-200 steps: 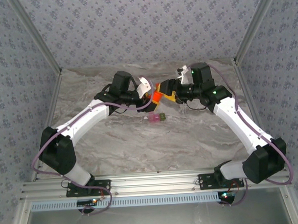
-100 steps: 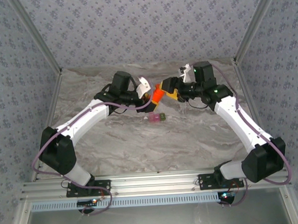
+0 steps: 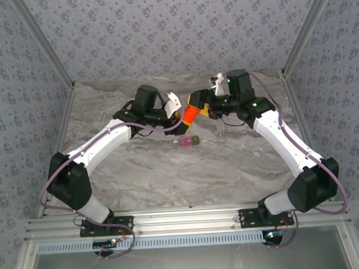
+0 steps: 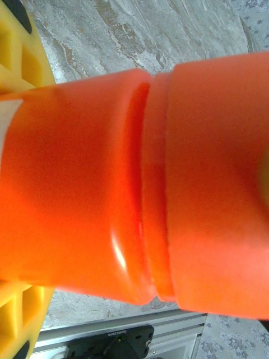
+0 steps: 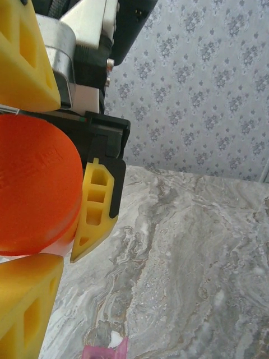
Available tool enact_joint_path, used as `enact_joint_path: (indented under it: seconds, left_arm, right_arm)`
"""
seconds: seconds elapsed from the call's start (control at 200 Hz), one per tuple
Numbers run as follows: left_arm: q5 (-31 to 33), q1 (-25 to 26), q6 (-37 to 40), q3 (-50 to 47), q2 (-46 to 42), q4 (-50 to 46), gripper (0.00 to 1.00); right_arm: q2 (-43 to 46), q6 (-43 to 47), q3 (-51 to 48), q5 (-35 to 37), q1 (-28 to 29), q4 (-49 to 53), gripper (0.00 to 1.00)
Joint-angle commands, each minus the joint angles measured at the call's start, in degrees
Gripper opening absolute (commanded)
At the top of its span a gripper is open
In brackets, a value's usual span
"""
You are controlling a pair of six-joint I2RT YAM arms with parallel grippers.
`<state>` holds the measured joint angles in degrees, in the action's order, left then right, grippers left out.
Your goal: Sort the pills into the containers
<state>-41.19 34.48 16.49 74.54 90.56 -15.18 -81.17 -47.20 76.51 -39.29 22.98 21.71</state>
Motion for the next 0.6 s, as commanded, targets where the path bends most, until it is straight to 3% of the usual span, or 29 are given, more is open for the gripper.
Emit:
enact_joint_path:
  seconds: [0.0,0.215,0.38,0.485,0.6]
  left_arm:
    - [-2.14,-0.11,1.09,2.52,0.23,1.06,0.00]
    - [-1.97,-0.05,1.10,2.65,0.39,1.04,0.00]
    - [-1.88,-0.18,1.17,2.66,0.27,0.96,0.00]
    - [-2.10,-0.20,1.10,2.71,0.36,0.98,0.00]
    - [-2.73,-0.20,1.26,2.91,0.49,0.31,0.00]
  right_arm:
    - [-0.27,-0.35,1.02,0.70,0.79,1.25,0.69]
    - [-0.05,1.37,-0.11,0.84,1.08,2.87,0.58]
    - [0.31,4.88,-0.31,-0.32,1.08,5.95,0.42]
    - [-0.17,10.60,-0.02,-3.06,0.28,6.51,0.37]
    - [-0.42,24.28,0.64,-7.68,-1.36,4.67,0.38]
